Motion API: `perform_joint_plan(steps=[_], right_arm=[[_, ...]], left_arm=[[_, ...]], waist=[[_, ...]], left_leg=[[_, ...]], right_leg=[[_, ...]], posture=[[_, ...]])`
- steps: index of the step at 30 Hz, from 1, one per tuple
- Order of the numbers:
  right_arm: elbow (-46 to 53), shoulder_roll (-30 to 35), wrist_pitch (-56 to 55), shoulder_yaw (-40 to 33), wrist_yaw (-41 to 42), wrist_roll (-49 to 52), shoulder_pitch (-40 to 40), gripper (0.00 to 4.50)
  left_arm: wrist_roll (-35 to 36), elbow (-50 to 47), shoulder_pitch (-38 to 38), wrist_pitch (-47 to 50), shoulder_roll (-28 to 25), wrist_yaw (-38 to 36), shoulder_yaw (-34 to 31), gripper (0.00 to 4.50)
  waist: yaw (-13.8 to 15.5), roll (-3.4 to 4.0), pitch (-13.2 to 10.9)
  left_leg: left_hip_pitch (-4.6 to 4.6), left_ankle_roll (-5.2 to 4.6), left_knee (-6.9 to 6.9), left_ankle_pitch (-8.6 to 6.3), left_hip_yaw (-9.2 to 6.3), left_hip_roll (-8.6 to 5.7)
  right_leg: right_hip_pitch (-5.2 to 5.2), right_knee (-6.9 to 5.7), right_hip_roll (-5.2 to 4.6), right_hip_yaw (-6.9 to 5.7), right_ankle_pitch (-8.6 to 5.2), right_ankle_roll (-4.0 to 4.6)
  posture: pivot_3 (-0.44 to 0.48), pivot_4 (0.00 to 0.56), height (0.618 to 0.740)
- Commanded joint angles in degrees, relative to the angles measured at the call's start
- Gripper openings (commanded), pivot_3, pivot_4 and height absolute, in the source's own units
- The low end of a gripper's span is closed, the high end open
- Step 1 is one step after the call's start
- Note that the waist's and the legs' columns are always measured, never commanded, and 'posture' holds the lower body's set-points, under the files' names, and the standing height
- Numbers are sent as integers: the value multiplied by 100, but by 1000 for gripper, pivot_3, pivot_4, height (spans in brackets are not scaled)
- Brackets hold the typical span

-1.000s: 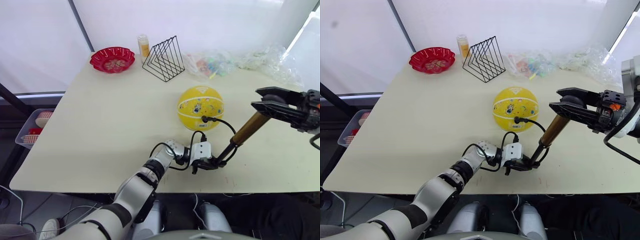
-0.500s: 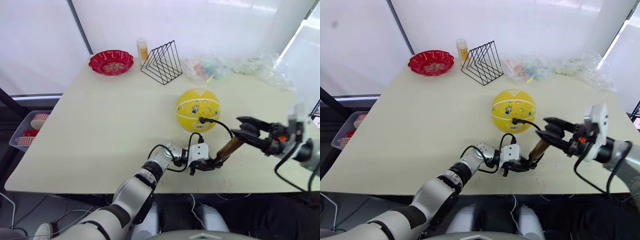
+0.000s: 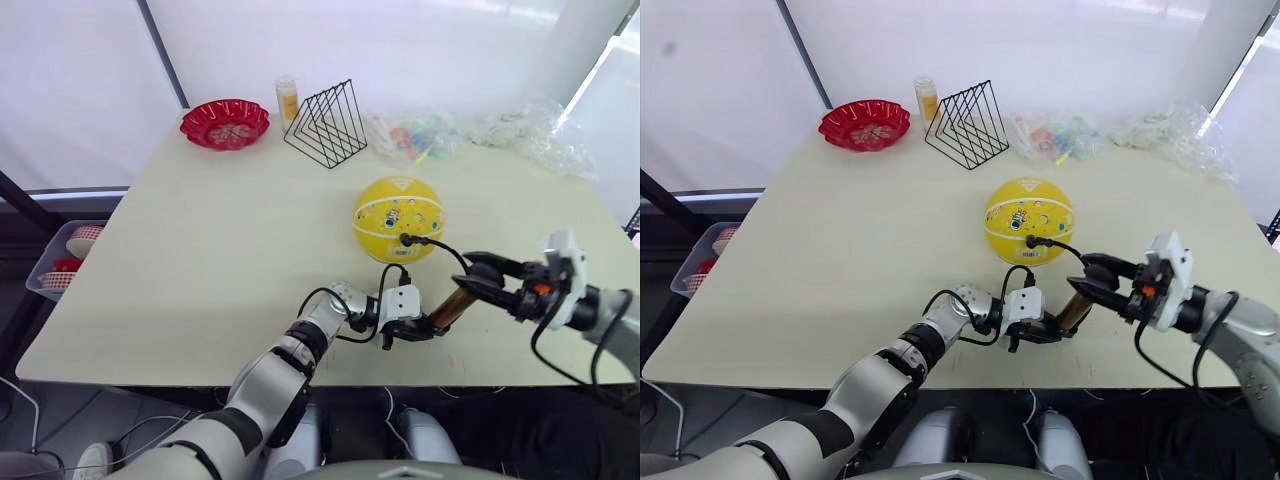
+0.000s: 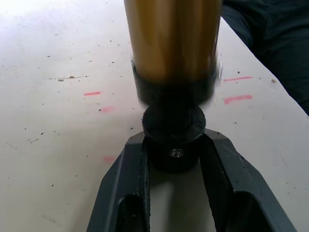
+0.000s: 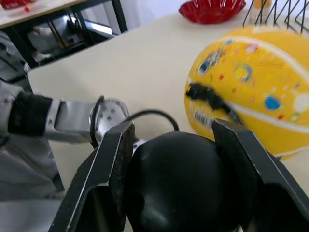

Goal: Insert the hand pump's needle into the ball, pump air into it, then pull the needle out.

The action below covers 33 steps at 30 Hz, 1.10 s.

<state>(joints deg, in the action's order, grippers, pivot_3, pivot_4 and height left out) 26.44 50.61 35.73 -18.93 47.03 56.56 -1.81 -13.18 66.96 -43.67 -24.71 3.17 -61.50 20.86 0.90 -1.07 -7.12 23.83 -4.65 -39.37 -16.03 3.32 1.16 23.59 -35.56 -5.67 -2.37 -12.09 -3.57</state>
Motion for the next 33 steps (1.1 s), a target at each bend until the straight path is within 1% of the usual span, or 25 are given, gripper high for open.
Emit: perform_joint_plan(steps=[1,6,10,11,13,15,17,18,21,24,25,27,31,33], right_arm=[[271,405,241,-1208,-275,908,-506,2049],[96,952,730,-1906,-605,1758,-1052,2049],[-2,1189,1011,-2107,-861,2212,-1348,2049],[11,1195,1066,-2091,-905,2252,-1343,2049],[176,1131,1190,-1946,-838,2124,-1073,2049],[348,1036,1252,-1735,-725,1799,-699,2049],[405,1003,1250,-1689,-687,1678,-570,2049],[444,861,1092,-1330,-589,1275,-325,2049],[424,526,710,-586,-378,455,112,2049],[294,324,429,-248,-255,75,226,2049],[177,191,287,34,-187,-165,305,2049],[20,13,96,394,-85,-491,399,2049],[-64,-85,-55,512,30,-705,408,2049],[-418,-386,-431,1084,61,-1294,536,2049]], left_arm=[[-363,438,271,207,-227,-77,278,987],[-354,424,290,211,-199,-95,281,987],[-350,414,293,210,-195,-107,282,987],[-349,414,291,212,-195,-106,281,987],[-348,412,289,214,-194,-105,281,987],[-345,406,290,216,-192,-107,279,987],[-344,405,289,217,-190,-107,279,987],[-343,407,285,223,-186,-104,277,987],[-342,411,278,234,-179,-97,276,987],[-346,411,278,236,-179,-88,278,987],[-347,410,280,235,-183,-84,278,987],[-349,410,282,232,-188,-80,277,987],[-351,414,281,230,-188,-78,275,987],[-346,408,296,230,-189,-76,273,987]], waist=[[4,3,-10],[-2,2,-19],[2,4,-25],[2,2,-27],[3,4,-28],[5,-1,-27],[3,-12,-21],[-3,-13,-21],[-8,-61,18],[-20,-80,37],[-20,-79,38],[-17,-102,60],[-10,-93,64],[-9,-97,67]], left_leg=[[0,0,0,0,0,-2],[2,-1,0,0,1,-7],[2,-1,-1,0,2,-8],[3,-1,0,0,1,-8],[7,-1,0,0,3,-9],[8,-1,0,0,3,-10],[6,-1,2,0,1,-10],[2,-1,2,0,0,-9],[-8,-1,2,0,-3,-3],[-17,-1,0,0,-6,3],[-18,-1,0,0,-6,4],[-18,0,0,0,-8,6],[-15,0,0,0,-9,8],[-15,0,0,0,-10,8]], right_leg=[[0,0,-2,-1,0,0],[0,1,-5,-1,0,-1],[1,0,-7,0,0,-1],[1,1,-7,-2,0,-1],[5,1,-9,0,0,-1],[5,2,-10,1,0,-2],[0,2,-10,-3,0,-2],[-2,2,-8,-4,0,-2],[-10,1,1,-4,-1,-1],[-12,1,7,-3,-1,-1],[-12,0,7,-2,-1,-1],[-12,0,11,-3,-1,0],[-11,1,12,-4,-1,1],[-11,1,11,-4,-1,1]], posture=[[0,150,737],[0,150,737],[0,150,737],[0,150,737],[0,150,737],[0,150,737],[0,150,737],[0,150,737],[0,150,737],[0,150,737],[0,150,737],[0,150,737],[0,150,737],[0,150,737]])
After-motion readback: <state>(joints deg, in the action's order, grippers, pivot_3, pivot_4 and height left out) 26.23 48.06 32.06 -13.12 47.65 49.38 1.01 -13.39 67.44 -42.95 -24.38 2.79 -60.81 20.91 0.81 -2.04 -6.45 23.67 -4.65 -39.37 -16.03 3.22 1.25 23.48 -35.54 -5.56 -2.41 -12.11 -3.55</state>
